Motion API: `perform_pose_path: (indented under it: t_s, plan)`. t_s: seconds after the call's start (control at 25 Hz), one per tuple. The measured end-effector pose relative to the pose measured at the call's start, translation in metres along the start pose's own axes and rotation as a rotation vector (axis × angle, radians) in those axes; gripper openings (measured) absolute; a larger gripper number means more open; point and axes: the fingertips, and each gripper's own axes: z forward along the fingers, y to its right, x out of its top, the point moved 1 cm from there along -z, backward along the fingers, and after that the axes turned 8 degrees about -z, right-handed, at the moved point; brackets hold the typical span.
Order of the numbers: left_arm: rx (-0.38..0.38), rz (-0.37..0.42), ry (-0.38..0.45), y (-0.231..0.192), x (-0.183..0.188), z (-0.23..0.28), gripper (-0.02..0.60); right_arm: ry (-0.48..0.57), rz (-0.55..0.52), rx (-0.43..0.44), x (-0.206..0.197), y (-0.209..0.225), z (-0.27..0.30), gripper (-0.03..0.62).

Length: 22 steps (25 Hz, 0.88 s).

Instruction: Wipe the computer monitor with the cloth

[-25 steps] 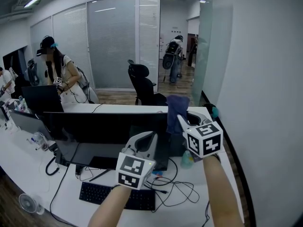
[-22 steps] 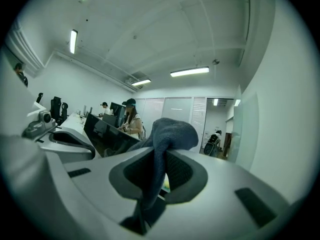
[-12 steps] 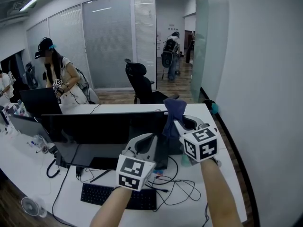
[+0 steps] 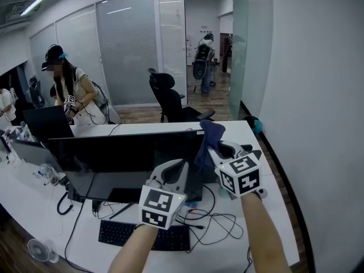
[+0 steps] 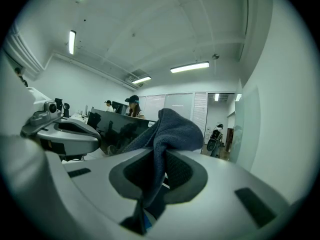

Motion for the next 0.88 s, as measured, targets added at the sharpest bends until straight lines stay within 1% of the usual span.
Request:
perform_pose_path:
  t_s: [0.28,0.88]
  plan:
    - [-0.01,0.011,-0.003,0.004,0.0,0.0,0.008,-0.007,0.0,-0.003,-0.01,-0.006,-0.002,0.057]
    - [-0.026,0.016,-0.016,0.006,-0.013,0.001,0.008,-0.031,0.034,-0.004,-0.036,-0.019,-0.003,0.057]
